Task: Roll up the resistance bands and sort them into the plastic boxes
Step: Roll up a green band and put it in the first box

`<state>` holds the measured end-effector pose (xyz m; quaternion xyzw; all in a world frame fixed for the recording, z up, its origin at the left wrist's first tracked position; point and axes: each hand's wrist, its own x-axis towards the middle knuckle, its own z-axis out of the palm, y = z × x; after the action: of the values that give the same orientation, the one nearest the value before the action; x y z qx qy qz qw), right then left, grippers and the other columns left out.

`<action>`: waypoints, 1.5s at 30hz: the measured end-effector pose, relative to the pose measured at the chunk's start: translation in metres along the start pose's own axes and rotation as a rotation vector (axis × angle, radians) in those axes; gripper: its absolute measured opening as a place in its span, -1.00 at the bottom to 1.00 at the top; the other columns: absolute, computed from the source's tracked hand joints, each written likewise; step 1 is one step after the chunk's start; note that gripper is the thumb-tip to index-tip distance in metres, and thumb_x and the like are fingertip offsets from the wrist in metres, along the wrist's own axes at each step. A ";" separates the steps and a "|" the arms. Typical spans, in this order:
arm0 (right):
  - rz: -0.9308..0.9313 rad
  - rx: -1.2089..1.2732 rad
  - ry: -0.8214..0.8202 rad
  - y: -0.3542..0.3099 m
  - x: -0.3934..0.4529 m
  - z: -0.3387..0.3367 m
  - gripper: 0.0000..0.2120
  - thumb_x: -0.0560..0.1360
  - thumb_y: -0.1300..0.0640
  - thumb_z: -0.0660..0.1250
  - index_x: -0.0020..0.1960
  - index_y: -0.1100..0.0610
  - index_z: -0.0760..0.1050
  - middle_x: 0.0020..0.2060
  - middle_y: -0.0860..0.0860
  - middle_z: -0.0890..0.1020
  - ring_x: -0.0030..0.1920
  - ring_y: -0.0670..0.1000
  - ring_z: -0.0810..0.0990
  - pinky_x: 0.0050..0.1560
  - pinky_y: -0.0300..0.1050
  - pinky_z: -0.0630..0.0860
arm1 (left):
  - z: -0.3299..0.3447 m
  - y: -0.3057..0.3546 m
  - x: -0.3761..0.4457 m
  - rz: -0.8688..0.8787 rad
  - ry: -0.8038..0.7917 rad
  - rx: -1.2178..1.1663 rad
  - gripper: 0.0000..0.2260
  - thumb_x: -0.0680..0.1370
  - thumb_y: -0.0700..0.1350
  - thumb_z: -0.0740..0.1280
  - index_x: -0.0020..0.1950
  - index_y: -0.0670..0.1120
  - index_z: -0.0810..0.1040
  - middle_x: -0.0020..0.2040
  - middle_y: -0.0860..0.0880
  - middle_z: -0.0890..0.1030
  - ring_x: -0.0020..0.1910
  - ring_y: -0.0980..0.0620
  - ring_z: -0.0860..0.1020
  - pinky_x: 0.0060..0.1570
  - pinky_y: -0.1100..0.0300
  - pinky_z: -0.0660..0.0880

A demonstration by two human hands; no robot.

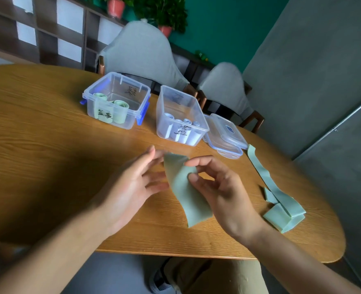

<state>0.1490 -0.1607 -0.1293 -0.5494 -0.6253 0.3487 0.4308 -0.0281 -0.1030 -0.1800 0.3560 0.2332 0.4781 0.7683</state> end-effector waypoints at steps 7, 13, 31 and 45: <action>0.087 0.052 0.097 0.009 0.003 0.034 -0.85 0.62 0.32 0.29 0.07 0.17 0.62 -0.08 0.02 0.67 -0.26 -0.19 0.60 -0.20 -0.35 0.50 | -0.019 0.018 0.010 0.131 -0.018 0.262 -0.57 0.61 0.09 0.25 0.42 -0.06 0.49 0.36 -0.02 0.57 0.37 0.01 0.51 0.31 -0.02 0.45; 0.268 -0.057 0.050 0.022 -0.001 0.051 -0.78 0.57 0.23 0.37 0.17 -0.01 0.55 0.02 -0.14 0.61 -0.31 -0.24 0.56 -0.29 -0.36 0.47 | -0.029 0.020 0.015 0.035 0.106 0.523 -0.77 0.65 -0.02 0.26 0.22 -0.07 0.62 0.14 -0.02 0.69 0.18 0.02 0.63 0.26 0.04 0.52; 0.100 -0.383 -0.068 0.031 -0.021 0.049 -0.68 0.52 0.19 0.41 0.16 -0.17 0.52 -0.40 -0.36 0.50 -0.41 -0.12 0.46 -0.37 -0.39 0.32 | -0.048 0.037 0.032 0.134 0.320 0.988 -0.64 0.66 0.08 0.18 0.44 0.35 0.28 0.02 -0.01 0.64 -0.17 -0.02 0.61 0.02 -0.04 0.63; -0.012 -0.418 -0.041 0.043 -0.024 0.049 -0.67 0.51 0.21 0.42 0.18 -0.12 0.56 -0.28 -0.35 0.51 -0.33 -0.09 0.50 -0.28 -0.43 0.33 | -0.032 0.040 0.041 0.188 0.087 1.145 -0.63 0.66 0.15 0.17 0.17 -0.07 0.61 0.25 0.11 0.52 0.15 0.10 0.53 0.21 0.04 0.49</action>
<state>0.1212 -0.1764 -0.1916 -0.6160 -0.6959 0.2200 0.2964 -0.0549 -0.0439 -0.1702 0.7139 0.4534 0.3561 0.3975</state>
